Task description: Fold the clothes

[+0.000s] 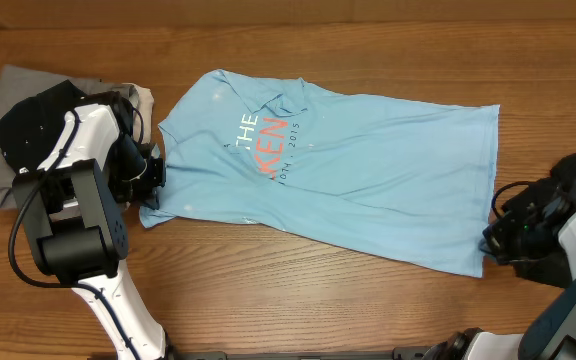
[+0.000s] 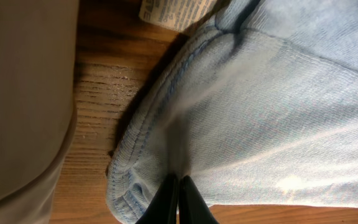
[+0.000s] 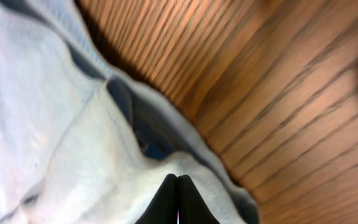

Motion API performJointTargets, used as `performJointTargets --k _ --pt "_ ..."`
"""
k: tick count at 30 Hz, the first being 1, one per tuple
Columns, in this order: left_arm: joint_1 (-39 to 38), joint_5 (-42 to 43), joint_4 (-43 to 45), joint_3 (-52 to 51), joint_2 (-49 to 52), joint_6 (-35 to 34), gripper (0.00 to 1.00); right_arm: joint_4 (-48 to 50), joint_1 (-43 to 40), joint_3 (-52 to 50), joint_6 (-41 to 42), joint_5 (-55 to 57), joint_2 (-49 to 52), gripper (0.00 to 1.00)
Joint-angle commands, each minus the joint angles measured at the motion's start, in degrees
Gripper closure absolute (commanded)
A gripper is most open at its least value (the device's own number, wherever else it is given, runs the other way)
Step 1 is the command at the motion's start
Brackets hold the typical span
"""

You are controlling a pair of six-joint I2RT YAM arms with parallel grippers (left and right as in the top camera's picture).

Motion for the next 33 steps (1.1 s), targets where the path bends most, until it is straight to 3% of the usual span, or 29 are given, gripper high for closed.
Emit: performJointTargets --k 1,3,4,6,7,10,15,17,21,23,28,33 --pt "0.07 -0.66 0.02 1.20 0.35 -0.52 0.96 -0.52 -0.15 1.18 2.27 2.86 0.04 0.96" --pt "0.09 -0.42 0.04 1.25 0.35 -0.52 0.96 -2.49 -0.15 1.18 1.44 0.37 0.04 0.96" --pt "0.09 0.00 0.04 1.25 0.35 -0.50 0.96 -3.39 -0.13 1.18 0.20 -0.15 0.04 0.90" --pt "0.09 0.04 0.07 1.25 0.35 -0.52 0.96 -4.37 -0.07 1.05 -0.20 -0.22 0.04 0.57" --pt "0.09 0.07 0.22 1.25 0.35 -0.52 0.96 -4.50 -0.02 0.81 -0.39 -0.90 0.07 0.46" --pt "0.09 0.07 0.31 1.25 0.35 -0.52 0.96 -2.99 -0.02 -0.55 -0.63 -2.08 0.07 0.31" --pt "0.09 0.07 0.79 1.25 0.35 -0.52 0.96 2.01 0.02 -4.17 -1.81 -4.44 0.07 0.34" --pt "0.09 0.07 0.90 1.25 0.35 -0.52 0.96 3.04 0.00 -4.90 -1.38 -3.91 0.07 0.46" --pt "0.09 0.07 1.09 1.25 0.35 -0.52 0.96 3.48 -0.07 -4.90 -1.20 -3.98 0.07 0.81" --pt "0.09 0.07 1.09 1.25 0.35 -0.52 0.96 3.89 -0.22 -4.81 -0.22 -3.74 0.07 0.88" --pt "0.11 -0.04 1.09 1.25 0.35 -0.50 0.96 4.33 -0.55 -2.89 0.07 -3.19 0.07 0.96" --pt "0.11 -1.22 1.09 1.25 0.35 -0.28 0.96 4.31 -0.59 -0.31 0.15 -1.88 0.07 0.96"
